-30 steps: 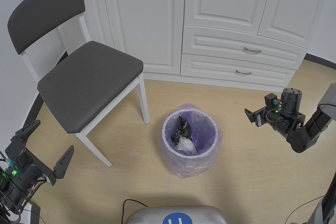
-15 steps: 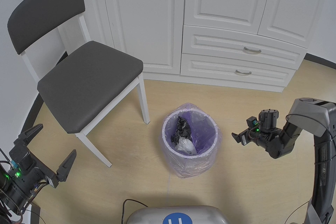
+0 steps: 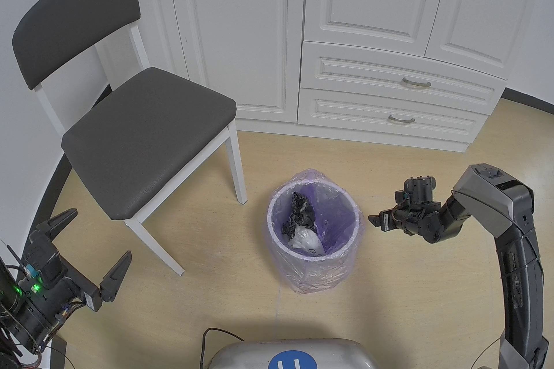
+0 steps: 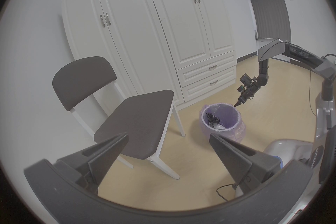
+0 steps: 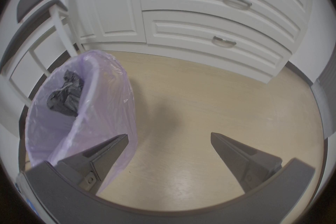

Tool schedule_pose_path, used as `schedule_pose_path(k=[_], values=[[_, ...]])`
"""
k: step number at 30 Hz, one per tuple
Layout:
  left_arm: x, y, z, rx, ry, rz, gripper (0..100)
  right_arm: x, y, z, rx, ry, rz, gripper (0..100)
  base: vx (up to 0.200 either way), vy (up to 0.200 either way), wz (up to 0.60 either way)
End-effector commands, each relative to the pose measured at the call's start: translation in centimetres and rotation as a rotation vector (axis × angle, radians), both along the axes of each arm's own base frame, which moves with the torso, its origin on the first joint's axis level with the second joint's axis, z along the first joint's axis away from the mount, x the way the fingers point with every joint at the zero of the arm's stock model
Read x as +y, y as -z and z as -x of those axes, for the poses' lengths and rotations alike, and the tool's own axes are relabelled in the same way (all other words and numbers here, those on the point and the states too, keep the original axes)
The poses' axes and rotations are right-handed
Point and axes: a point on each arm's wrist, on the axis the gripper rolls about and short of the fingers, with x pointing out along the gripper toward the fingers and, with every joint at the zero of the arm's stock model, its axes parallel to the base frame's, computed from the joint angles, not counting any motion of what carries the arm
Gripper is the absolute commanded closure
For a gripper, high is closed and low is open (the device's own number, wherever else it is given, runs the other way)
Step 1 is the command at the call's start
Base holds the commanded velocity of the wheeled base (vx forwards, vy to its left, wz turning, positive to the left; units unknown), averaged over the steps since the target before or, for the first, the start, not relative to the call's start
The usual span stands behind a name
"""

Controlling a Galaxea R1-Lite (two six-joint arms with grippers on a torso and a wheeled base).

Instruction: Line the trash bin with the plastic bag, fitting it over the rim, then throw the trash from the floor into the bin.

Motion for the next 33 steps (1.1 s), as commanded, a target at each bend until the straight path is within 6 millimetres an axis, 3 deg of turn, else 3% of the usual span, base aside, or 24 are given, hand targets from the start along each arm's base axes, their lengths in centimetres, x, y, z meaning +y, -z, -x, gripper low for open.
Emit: schedule_pose_path(k=[1,9,18,23,33], values=[[-0.1,0.2,-0.2,0.017,0.0,-0.008,0,0.4,1.7,-2.0,0.089,0.027,-0.049,0,0.0,0.0,0.0],[-0.3,0.7,-0.6,0.047,0.0,-0.023,0,0.7,1.8,-2.7,0.153,-0.023,-0.071,0,0.0,0.0,0.0],[-0.5,1.3,-1.0,0.08,0.0,-0.039,0,2.2,3.4,-6.1,0.181,-0.059,-0.077,0,0.0,0.0,0.0],[-0.4,1.3,-0.9,0.077,0.0,-0.038,0,2.8,5.6,-5.5,0.265,-0.097,-0.095,0,0.0,0.0,0.0],[-0.4,1.3,-0.9,0.077,0.0,-0.038,0,2.2,5.5,-5.6,0.261,-0.077,-0.108,0,0.0,0.0,0.0]])
